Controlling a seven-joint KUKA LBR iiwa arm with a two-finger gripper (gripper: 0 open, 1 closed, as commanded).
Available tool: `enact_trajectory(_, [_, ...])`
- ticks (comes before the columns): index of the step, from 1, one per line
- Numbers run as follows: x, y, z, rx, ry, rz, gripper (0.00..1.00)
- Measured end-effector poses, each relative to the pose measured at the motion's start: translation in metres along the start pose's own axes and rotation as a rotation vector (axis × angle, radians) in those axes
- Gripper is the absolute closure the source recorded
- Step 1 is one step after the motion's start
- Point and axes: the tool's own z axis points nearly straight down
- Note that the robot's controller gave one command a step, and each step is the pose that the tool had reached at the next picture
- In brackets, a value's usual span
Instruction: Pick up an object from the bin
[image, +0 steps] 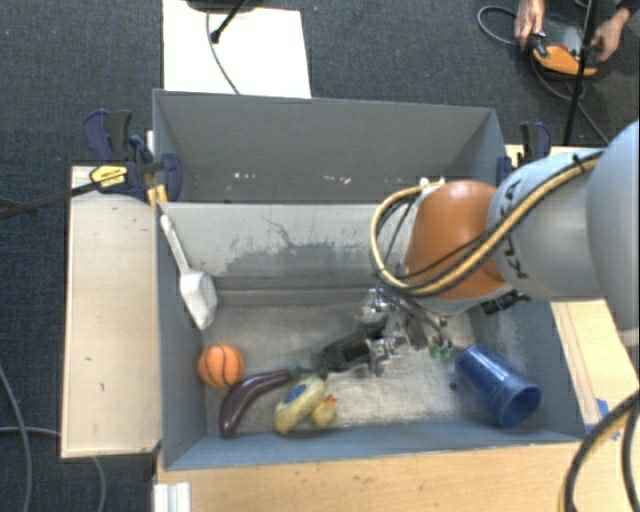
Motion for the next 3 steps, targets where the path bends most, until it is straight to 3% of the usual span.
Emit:
enact_trajectory(1, [0.0,0.0,0.0,0.0,0.0,0.0,1.0])
enact_trajectory(2, [-0.01,0.015,-0.108,-0.002,0.017,0.029,1.0])
enact_trajectory(3, [-0.01,0.015,-0.108,-0.002,0.017,0.029,1.0])
